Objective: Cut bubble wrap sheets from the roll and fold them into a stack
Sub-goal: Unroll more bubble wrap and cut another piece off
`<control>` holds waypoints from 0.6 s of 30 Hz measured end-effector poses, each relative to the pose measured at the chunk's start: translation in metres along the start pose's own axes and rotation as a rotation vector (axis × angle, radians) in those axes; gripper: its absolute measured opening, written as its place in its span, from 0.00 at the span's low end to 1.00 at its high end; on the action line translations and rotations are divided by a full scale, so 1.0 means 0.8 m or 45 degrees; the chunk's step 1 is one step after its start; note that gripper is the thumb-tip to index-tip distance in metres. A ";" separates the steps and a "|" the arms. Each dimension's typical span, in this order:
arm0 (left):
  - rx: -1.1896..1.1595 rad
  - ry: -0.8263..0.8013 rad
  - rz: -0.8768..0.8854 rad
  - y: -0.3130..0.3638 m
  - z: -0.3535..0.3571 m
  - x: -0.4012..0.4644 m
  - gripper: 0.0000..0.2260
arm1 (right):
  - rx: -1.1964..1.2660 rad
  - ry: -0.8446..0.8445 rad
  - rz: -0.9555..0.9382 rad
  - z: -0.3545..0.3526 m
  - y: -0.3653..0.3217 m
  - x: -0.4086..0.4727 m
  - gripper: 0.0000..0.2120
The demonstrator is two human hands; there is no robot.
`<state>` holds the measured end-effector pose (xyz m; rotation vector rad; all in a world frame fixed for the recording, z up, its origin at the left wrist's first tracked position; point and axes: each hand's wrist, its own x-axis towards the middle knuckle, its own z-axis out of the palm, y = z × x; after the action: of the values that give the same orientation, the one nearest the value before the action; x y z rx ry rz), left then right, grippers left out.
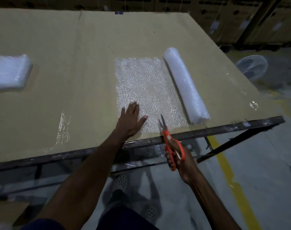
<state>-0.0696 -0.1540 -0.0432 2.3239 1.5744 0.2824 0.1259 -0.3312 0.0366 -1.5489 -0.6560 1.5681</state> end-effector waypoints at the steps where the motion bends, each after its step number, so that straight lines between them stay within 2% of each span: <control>1: -0.004 0.000 -0.004 -0.001 0.001 0.000 0.35 | -0.002 0.000 0.007 -0.002 0.006 -0.006 0.44; 3: 0.025 0.011 -0.003 -0.002 0.004 -0.001 0.35 | -0.025 0.015 0.018 -0.008 0.017 -0.017 0.44; 5: 0.049 0.015 0.000 -0.002 0.005 -0.002 0.35 | -0.063 0.032 0.040 -0.014 0.026 -0.027 0.37; 7: 0.054 0.018 0.005 -0.002 0.006 -0.003 0.35 | -0.086 0.055 0.048 -0.022 0.033 -0.036 0.34; 18: 0.048 -0.023 -0.028 -0.001 0.007 -0.001 0.36 | -0.096 0.056 0.077 -0.035 0.029 -0.030 0.32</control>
<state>-0.0687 -0.1550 -0.0483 2.3291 1.6092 0.2278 0.1464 -0.3683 0.0274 -1.6686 -0.6554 1.5649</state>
